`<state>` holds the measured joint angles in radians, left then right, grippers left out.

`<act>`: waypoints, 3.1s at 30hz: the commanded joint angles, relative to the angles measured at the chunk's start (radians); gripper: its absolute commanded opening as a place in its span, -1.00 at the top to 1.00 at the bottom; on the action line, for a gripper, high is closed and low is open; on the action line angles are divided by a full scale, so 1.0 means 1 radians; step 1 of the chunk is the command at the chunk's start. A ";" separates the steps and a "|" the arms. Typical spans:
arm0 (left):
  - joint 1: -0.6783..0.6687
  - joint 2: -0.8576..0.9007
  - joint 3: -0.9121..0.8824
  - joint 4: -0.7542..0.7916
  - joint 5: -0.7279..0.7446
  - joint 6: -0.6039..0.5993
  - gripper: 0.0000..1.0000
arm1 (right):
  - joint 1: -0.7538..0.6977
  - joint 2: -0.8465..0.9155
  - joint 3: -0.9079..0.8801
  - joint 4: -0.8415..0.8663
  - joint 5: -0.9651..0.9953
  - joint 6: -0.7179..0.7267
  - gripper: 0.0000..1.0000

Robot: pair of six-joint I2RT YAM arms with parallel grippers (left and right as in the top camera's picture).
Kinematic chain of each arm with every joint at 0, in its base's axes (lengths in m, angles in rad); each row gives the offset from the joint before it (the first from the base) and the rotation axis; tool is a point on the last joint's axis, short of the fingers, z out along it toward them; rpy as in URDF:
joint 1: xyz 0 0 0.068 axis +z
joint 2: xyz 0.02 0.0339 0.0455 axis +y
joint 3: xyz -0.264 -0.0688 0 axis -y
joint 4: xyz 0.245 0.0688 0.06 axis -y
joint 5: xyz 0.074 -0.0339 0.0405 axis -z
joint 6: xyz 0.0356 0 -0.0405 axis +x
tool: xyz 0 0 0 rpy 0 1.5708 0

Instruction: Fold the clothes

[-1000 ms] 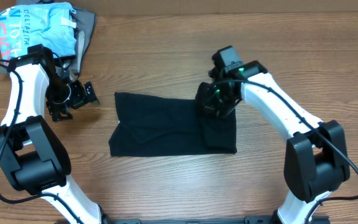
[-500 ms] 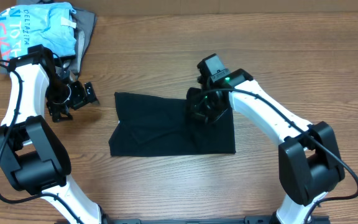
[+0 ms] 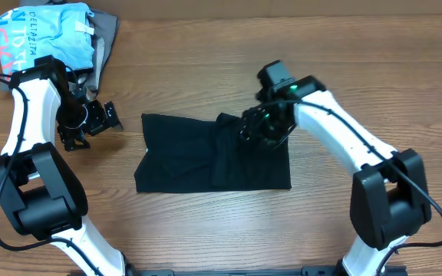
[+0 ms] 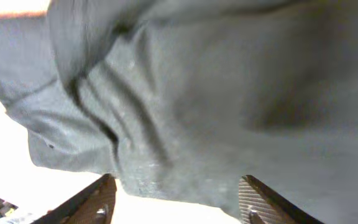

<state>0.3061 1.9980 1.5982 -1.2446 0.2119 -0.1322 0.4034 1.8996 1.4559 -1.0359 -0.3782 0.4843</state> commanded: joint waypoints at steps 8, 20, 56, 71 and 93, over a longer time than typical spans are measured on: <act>-0.006 0.010 0.019 -0.004 -0.002 -0.002 -1.00 | 0.016 -0.039 -0.053 0.156 -0.036 -0.073 0.35; -0.006 0.010 0.019 -0.005 -0.002 -0.002 -1.00 | 0.022 0.067 -0.108 0.478 -0.107 -0.015 0.62; -0.006 0.010 -0.176 0.162 0.285 0.184 -1.00 | -0.362 0.029 0.280 0.000 -0.009 -0.205 -1.00; -0.029 0.126 -0.271 0.340 0.446 0.200 -1.00 | -0.502 0.029 0.278 -0.077 0.019 -0.228 -1.00; -0.239 0.229 -0.264 0.309 0.161 -0.013 0.54 | -0.502 0.029 0.278 -0.098 0.046 -0.228 -1.00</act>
<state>0.0635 2.1323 1.3838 -0.9108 0.6510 -0.0528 -0.0975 1.9381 1.7226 -1.1301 -0.3511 0.2615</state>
